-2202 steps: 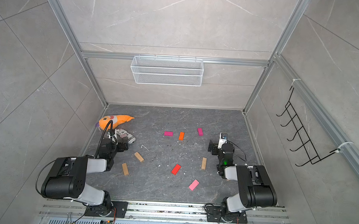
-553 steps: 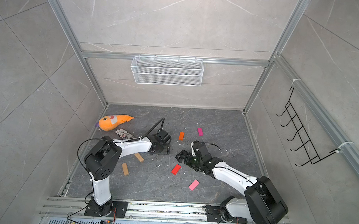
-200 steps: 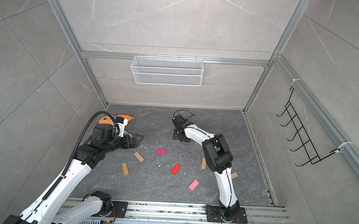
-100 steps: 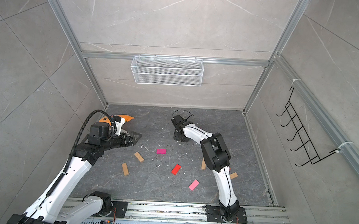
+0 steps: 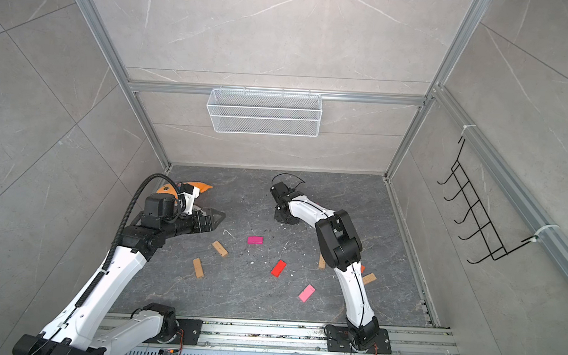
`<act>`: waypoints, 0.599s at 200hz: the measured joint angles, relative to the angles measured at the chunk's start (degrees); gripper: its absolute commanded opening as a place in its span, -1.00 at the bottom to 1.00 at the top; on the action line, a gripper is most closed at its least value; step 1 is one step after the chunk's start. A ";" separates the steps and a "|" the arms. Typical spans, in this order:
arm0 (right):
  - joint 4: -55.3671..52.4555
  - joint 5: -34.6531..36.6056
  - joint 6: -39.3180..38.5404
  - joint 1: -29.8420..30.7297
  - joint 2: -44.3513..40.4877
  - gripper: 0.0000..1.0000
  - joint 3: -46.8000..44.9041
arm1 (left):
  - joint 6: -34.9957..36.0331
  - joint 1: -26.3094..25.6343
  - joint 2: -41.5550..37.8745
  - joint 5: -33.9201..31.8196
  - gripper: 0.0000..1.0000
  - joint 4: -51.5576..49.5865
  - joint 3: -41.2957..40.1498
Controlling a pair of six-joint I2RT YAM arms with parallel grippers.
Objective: Assemble the letter p with building blocks
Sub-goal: Pick up the building block from the center of the board.
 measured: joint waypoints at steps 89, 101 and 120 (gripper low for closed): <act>0.96 0.59 -0.39 6.19 -16.26 -0.52 -16.39 | -0.26 0.28 0.13 0.09 0.97 0.00 0.00; 1.38 0.59 -0.17 7.89 -19.08 -0.52 -19.32 | -0.39 0.28 0.31 0.13 0.97 0.00 0.00; 1.81 0.37 0.85 10.29 -21.42 -0.52 -22.56 | -0.42 0.28 0.66 0.20 0.97 0.00 0.00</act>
